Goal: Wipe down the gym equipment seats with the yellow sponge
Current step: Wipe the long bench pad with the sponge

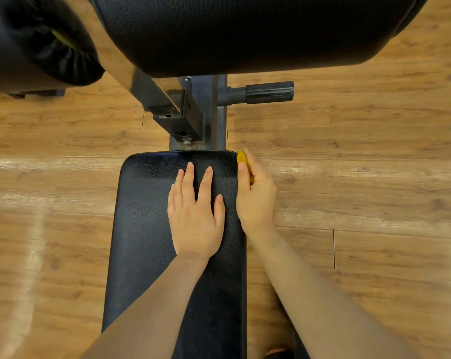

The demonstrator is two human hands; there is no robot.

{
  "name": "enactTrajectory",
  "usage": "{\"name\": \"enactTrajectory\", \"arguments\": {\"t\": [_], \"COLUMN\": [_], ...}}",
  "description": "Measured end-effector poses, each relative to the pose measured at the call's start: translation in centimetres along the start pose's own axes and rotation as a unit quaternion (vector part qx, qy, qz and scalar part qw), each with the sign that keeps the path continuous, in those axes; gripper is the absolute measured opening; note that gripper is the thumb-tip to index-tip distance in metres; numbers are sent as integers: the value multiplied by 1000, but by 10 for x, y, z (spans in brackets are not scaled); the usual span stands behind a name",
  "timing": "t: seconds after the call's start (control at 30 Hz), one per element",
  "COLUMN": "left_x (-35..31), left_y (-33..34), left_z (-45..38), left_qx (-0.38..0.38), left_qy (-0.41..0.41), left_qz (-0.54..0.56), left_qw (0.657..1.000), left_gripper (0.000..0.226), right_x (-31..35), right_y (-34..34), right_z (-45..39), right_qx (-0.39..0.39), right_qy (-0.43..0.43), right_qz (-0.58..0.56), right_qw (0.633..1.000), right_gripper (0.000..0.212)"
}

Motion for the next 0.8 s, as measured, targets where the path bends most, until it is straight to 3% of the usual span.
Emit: {"name": "enactTrajectory", "arguments": {"t": [0.13, 0.3, 0.6, 0.8], "left_x": [1, 0, -1, 0], "left_y": [1, 0, 0, 0], "left_z": [0, 1, 0, 0], "left_qx": [-1, -4, -1, -6], "left_qy": [0, 1, 7, 8], "left_qz": [0, -1, -2, -1], "left_qw": [1000, 1000, 1000, 1000], "left_gripper": [54, 53, 53, 53], "right_x": [-9, -20, -8, -22], "right_y": [-13, -25, -5, -19], "right_z": [41, 100, 24, 79], "right_qx": [14, 32, 1, 15], "right_qy": [-22, 17, 33, 15], "right_qz": [19, 12, -1, 26], "right_qw": [999, 999, 999, 999], "right_gripper": [38, 40, 36, 39]}}
Point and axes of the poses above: each hand's wrist, its own z-axis away from the middle knuckle, its own y-axis out of the palm, x = y × z, the point moved 7 cm from there along -z, towards the middle knuckle
